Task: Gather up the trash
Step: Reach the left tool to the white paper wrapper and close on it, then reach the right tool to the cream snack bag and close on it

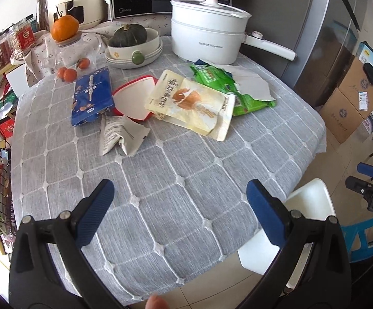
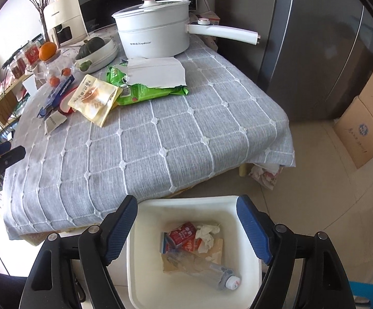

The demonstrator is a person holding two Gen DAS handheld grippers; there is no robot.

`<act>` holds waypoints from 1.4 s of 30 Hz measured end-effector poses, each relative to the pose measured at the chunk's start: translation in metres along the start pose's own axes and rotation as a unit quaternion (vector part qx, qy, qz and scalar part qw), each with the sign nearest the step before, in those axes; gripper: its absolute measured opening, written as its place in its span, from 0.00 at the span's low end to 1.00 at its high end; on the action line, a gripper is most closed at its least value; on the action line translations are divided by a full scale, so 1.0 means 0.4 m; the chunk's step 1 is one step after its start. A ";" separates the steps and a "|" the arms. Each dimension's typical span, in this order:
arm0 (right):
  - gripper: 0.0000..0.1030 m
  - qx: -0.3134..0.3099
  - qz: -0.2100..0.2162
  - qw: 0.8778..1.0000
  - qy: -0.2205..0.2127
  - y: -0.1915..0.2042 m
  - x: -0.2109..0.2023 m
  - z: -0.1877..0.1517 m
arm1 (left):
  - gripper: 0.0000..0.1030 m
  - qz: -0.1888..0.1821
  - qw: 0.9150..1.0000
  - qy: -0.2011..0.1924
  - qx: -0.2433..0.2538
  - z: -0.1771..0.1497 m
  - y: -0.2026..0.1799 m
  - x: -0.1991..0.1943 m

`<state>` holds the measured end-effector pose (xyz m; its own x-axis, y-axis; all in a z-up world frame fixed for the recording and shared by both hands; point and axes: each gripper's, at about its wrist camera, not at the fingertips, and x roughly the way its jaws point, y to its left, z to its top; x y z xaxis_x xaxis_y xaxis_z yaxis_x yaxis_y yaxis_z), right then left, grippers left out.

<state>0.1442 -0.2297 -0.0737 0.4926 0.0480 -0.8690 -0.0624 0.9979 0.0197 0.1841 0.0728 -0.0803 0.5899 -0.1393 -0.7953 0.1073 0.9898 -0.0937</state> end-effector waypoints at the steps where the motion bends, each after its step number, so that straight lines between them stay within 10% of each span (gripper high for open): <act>1: 0.79 -0.002 -0.003 1.000 -0.001 0.005 0.006 0.008 | 0.99 0.006 1.000 0.002 -0.007 0.007 0.017 0.020; 20: 0.79 -0.004 -0.005 0.999 0.033 0.032 0.126 0.088 | 0.70 -0.022 0.957 0.001 -0.288 0.042 0.269 0.254; 26: 0.79 -0.001 0.001 0.999 0.036 0.041 0.133 0.090 | 0.68 0.040 0.970 -0.005 -0.238 0.068 0.235 0.278; 33: 0.79 0.000 -0.002 0.999 0.036 0.038 0.132 0.085 | 0.27 0.091 0.984 -0.018 -0.154 0.084 0.202 0.269; 42: 0.79 -0.004 -0.006 1.000 0.002 0.057 0.131 0.107 | 0.15 0.014 0.993 0.007 -0.119 0.062 0.127 0.156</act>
<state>0.2057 -0.2024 -0.0975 0.4904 0.0358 -0.8707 -0.0633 0.9980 0.0054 0.2462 0.1138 -0.1197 0.5789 -0.1129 -0.8075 -0.1019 0.9726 -0.2090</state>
